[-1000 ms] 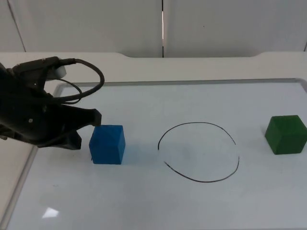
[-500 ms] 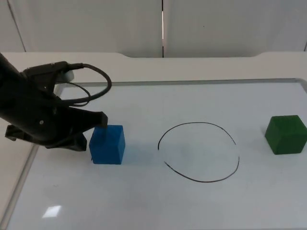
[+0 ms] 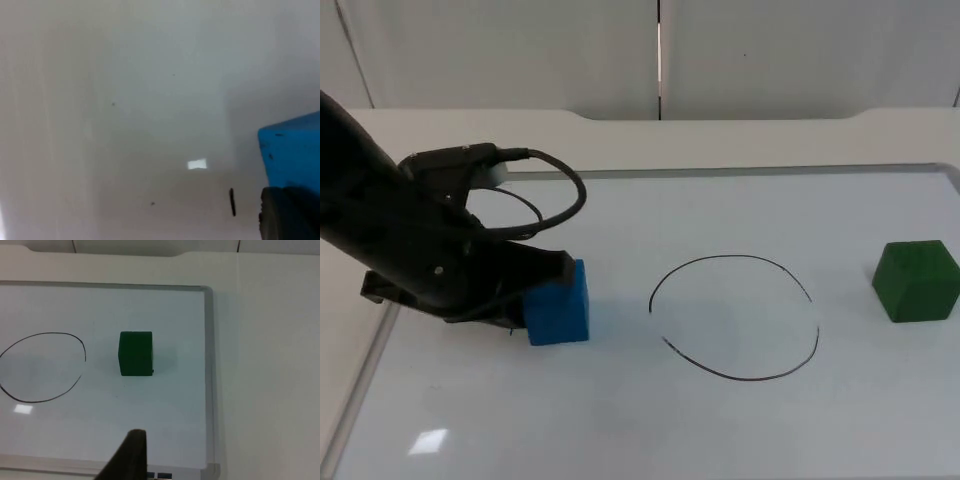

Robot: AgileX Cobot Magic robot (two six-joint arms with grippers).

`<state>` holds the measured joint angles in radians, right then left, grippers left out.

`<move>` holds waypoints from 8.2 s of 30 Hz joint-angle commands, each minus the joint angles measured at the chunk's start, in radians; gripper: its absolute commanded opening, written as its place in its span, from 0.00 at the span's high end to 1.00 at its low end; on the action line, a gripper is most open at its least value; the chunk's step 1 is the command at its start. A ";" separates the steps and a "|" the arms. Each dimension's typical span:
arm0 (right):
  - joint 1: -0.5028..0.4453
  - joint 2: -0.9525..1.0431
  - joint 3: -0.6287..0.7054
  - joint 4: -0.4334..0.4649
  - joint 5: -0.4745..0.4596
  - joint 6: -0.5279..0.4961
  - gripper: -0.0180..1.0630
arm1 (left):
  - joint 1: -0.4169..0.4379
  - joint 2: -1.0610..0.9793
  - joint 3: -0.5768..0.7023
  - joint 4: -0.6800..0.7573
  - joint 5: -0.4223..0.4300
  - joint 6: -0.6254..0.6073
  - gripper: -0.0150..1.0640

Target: Push the two cubes into the marked area.

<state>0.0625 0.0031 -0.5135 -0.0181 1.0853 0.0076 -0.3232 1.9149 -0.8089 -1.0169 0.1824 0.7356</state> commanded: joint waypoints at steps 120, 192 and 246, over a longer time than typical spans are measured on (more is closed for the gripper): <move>-0.007 -0.003 -0.001 -0.001 -0.008 0.006 0.01 | -0.227 0.097 -0.144 -0.125 -0.067 -0.001 0.99; -0.007 -0.003 -0.001 -0.001 -0.006 0.004 0.01 | -0.093 -0.407 -0.173 0.131 0.153 0.015 0.99; -0.007 -0.003 -0.001 0.001 -0.006 0.004 0.01 | -0.011 -1.915 0.243 0.983 0.918 -0.764 0.99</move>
<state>0.0625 0.0031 -0.5135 -0.0181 1.0853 0.0068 -0.3379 0.0036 -0.5704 -0.0473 1.0881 -0.0117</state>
